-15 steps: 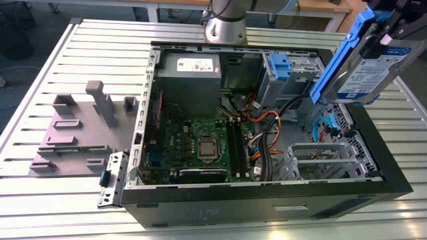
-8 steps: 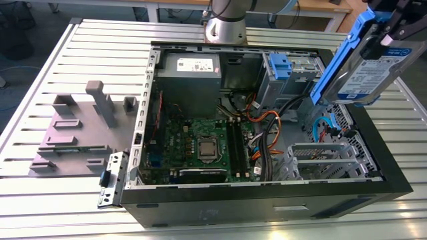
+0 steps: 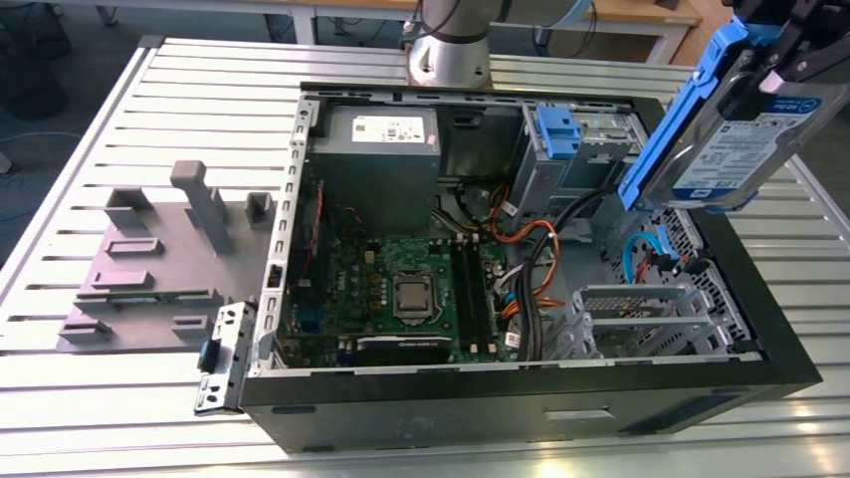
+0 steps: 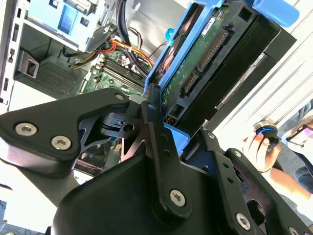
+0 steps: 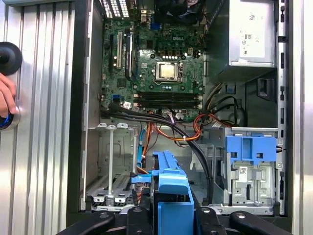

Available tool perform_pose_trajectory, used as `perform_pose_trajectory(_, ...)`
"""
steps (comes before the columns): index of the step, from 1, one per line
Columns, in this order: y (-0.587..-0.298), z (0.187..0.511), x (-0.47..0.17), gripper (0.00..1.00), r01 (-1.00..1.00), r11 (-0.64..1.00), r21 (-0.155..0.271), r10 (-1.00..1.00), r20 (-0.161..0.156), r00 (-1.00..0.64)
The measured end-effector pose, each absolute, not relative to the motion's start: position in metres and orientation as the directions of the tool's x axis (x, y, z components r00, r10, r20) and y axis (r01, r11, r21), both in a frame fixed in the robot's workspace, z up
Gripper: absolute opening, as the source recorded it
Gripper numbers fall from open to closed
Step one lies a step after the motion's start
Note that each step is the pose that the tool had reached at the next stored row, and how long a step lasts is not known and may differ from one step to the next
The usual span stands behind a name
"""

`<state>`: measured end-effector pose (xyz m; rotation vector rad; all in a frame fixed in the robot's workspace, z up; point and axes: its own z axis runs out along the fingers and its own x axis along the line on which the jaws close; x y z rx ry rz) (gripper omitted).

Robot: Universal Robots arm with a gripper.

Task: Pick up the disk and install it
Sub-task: 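Pick up the disk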

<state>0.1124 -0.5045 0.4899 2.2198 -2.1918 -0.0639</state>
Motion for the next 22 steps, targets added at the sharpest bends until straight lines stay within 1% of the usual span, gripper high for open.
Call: perform_pose_trajectory(22, -0.5092, 0.4899, 0.1124, 0.36, -0.999, -0.013, 0.044, -1.0, -0.014, 0.012)
